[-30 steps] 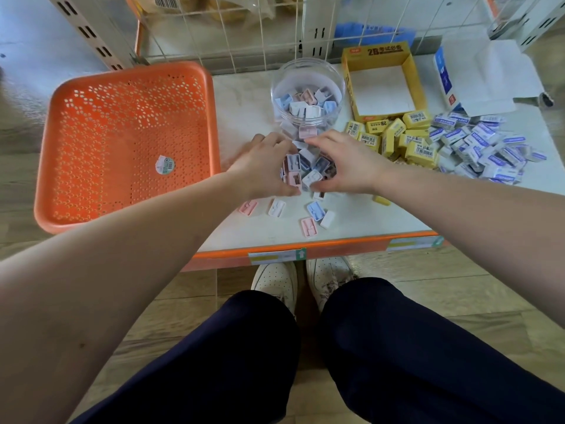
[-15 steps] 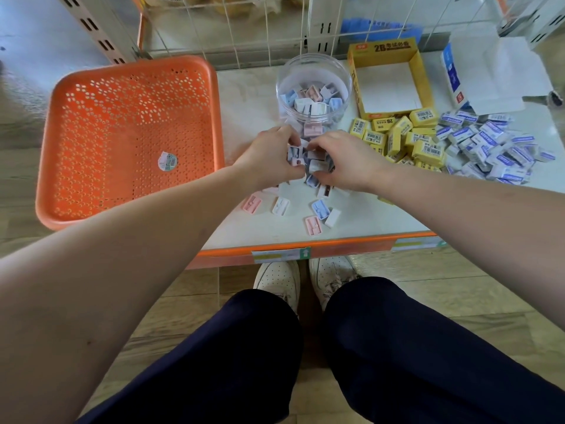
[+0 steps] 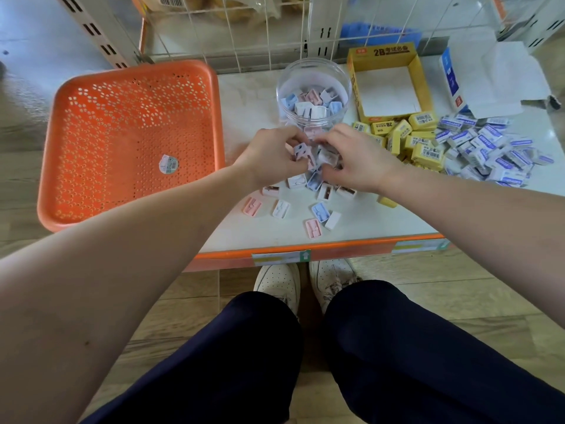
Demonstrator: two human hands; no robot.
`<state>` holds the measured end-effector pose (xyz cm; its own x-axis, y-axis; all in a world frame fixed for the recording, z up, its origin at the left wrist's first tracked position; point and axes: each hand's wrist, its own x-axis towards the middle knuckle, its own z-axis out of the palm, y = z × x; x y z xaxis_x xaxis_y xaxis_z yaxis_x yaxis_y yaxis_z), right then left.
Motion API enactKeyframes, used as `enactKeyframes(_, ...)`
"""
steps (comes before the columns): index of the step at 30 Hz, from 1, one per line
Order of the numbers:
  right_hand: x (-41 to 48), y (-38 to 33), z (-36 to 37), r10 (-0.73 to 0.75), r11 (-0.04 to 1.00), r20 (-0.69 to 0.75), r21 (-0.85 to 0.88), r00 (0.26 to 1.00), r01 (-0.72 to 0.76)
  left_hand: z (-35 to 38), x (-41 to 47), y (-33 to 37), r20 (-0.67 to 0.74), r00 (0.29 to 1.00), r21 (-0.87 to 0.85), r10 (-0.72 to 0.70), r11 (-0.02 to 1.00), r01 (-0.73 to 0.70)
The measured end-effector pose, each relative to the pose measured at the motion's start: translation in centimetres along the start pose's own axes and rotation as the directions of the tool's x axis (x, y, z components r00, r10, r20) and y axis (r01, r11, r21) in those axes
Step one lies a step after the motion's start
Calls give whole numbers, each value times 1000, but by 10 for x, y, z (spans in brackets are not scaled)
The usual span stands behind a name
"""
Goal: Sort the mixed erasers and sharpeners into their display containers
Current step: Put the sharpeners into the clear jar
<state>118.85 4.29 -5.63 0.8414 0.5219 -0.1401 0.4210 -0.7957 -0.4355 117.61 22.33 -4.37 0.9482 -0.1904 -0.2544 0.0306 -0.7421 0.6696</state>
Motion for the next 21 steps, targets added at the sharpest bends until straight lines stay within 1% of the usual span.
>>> enactKeyframes(3,0,1,-7,18,999,-111,51,994,-12,-3,0,9,-127,992,-101,28,994,-41)
enactKeyframes(5,3,1,-12,45,998,-155,45,987,-38,-7,5,13,-227,974,-150,29,987,-64)
enactKeyframes(7,9,-1,-18,40,999,-213,35,976,-33,-11,13,18,-302,953,-189,27,978,-87)
enactKeyframes(9,18,-3,-25,60,996,-303,87,951,-35,-15,22,24,-362,932,-251,6,962,-104)
enactKeyframes(11,28,-2,-33,108,986,-399,162,911,-46,-18,31,28,-409,912,-331,-41,938,-106)
enactKeyframes(13,36,0,-37,168,974,-470,213,866,-73,-18,38,30,-426,902,-358,-66,928,-101)
enactKeyframes(16,43,5,-37,234,962,-531,249,815,-114,-15,43,28,-401,914,-300,-69,952,-59)
enactKeyframes(18,44,8,-35,243,960,-522,248,817,-128,-11,45,27,-378,923,-292,-71,955,-46)
enactKeyframes(21,43,7,-29,220,962,-479,251,850,-107,-8,47,29,-371,926,-278,-66,960,-43)
